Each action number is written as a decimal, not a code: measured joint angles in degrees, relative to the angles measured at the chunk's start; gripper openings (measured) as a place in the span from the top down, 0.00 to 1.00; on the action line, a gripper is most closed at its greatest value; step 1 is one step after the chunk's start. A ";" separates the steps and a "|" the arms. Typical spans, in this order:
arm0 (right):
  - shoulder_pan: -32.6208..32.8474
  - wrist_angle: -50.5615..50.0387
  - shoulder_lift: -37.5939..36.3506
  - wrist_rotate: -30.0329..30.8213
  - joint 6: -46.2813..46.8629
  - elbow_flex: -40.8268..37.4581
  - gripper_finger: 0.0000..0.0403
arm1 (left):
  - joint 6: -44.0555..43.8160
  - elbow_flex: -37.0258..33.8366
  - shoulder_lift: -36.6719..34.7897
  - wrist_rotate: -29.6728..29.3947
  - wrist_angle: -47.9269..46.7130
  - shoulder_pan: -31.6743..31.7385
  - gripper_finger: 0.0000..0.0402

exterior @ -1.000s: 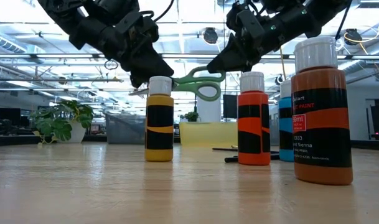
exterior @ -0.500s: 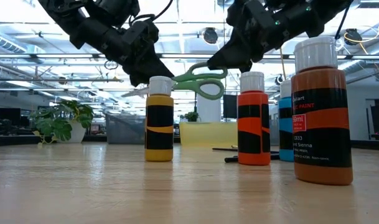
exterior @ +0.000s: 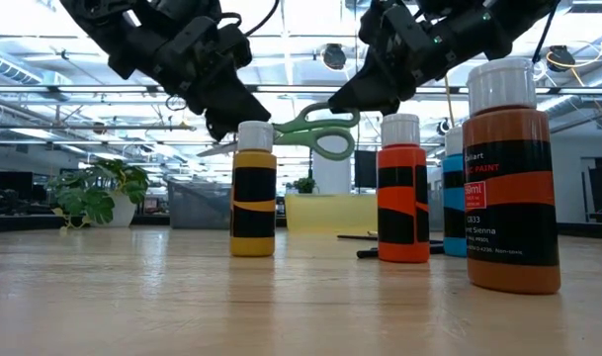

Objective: Pick & Place Paint Supplies
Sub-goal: Put the green scissors into the left black bin

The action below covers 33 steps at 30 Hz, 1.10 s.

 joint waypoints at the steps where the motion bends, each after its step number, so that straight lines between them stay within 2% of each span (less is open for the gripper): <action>1: 0.01 0.33 0.00 -0.02 -0.02 0.00 0.95 | 0.14 0.00 0.00 -0.34 -0.45 -0.16 0.62; 5: 0.11 1.70 -0.02 0.09 -0.24 0.03 0.95 | 0.11 0.04 0.02 -4.34 -1.88 -0.74 0.62; 15: 0.14 1.72 0.00 0.04 -0.24 0.04 0.95 | -0.56 0.04 0.00 -5.84 -3.24 -0.77 0.63; 18: 0.15 1.77 0.00 0.04 -0.28 0.04 0.95 | -0.57 0.04 0.00 -5.95 -4.37 -0.77 0.70; 23: 0.07 1.67 0.00 0.08 -1.11 0.04 0.93 | -0.03 0.04 0.00 -5.31 -5.07 -0.71 0.95; 27: -0.06 2.20 0.00 1.41 -1.05 0.04 0.84 | -3.46 0.00 -2.25 -6.84 -6.07 0.95 0.96; 30: -0.11 2.30 -0.02 2.13 -1.03 0.09 0.78 | -3.49 0.00 -6.09 -7.17 -9.52 2.31 0.98; 33: -0.07 2.15 -0.02 5.41 -0.96 0.09 0.74 | -2.86 -0.02 -11.00 -7.81 -12.98 4.11 0.97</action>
